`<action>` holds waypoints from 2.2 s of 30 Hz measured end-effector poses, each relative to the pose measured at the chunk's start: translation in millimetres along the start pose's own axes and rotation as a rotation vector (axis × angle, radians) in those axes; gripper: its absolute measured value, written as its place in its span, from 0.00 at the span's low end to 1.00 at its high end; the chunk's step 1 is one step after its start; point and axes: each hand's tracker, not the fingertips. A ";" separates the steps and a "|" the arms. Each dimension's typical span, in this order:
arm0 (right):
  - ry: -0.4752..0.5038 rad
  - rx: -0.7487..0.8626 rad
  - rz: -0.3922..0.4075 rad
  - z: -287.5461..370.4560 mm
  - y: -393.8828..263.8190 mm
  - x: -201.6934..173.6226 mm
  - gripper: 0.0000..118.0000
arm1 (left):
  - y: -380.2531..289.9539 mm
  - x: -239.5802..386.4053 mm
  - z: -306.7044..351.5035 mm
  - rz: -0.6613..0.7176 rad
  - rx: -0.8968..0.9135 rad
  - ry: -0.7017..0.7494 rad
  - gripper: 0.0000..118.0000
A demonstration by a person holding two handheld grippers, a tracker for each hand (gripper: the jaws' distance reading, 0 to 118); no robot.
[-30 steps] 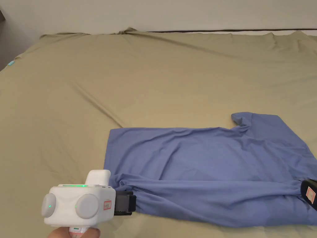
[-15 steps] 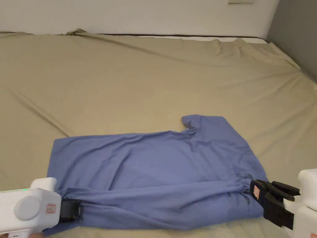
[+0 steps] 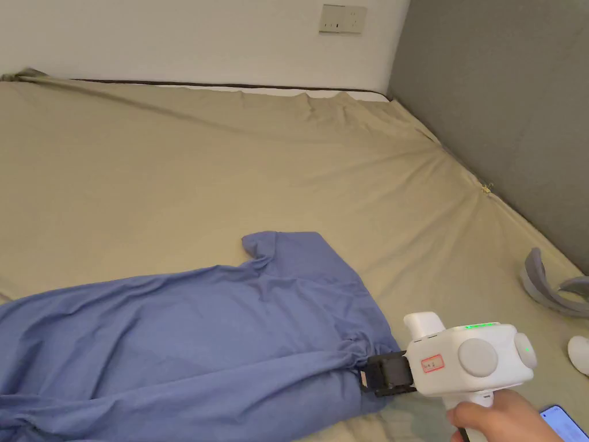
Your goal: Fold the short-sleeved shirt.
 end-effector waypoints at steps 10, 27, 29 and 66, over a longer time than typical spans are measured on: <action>0.070 0.049 -0.030 31.4 1.0 -20.0 0.06 | 28.4 -26.6 14.5 -0.007 -0.090 -0.109 0.05; 0.045 -0.133 -0.192 65.4 -77.4 -24.6 0.06 | -32.5 -49.7 6.5 -0.170 -0.317 0.063 0.05; 0.069 -0.078 -0.169 83.7 -76.1 -20.5 0.06 | -25.7 -55.7 14.7 -0.198 -0.283 0.065 0.05; 0.119 0.578 0.089 208.1 -81.0 -147.0 0.02 | -53.3 11.2 84.8 -0.021 0.211 -0.094 0.00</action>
